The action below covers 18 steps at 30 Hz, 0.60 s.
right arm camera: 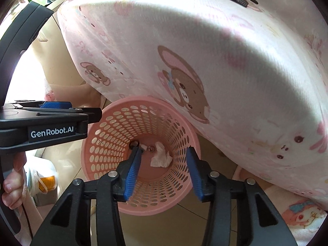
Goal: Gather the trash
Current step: 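Open both grippers to drop the hair tie and tissue into the wastebasket, then raise both open grippers back up toward the sheet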
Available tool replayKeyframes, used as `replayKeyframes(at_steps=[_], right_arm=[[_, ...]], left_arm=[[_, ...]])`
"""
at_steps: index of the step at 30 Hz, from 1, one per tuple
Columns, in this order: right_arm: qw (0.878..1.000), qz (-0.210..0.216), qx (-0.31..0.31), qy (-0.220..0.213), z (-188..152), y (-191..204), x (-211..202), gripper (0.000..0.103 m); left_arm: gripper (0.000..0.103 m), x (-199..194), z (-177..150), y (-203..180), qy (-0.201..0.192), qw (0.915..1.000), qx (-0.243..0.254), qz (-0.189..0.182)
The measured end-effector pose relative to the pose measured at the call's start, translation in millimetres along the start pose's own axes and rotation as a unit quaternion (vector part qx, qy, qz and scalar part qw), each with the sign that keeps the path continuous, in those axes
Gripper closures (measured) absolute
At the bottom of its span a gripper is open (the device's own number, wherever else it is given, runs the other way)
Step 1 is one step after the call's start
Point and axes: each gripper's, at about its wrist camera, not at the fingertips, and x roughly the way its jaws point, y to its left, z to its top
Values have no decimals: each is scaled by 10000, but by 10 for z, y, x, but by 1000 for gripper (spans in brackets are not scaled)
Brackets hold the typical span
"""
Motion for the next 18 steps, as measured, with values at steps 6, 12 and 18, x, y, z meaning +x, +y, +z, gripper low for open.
replayKeyframes(at_steps=[6,12,18], right_arm=[[10000,32,37,-74,19,-5,-47,55],[9998,153,152,-6,24,-56,-71,53],[9991,246,329,52,6,-128,-67,53]], left_arm=[[42,-118,6,18,-237,9997,40,27],[30,-121,-3,0,-184,9997,119,87],[29,-83,-1,24,-39,9999,65,-139]])
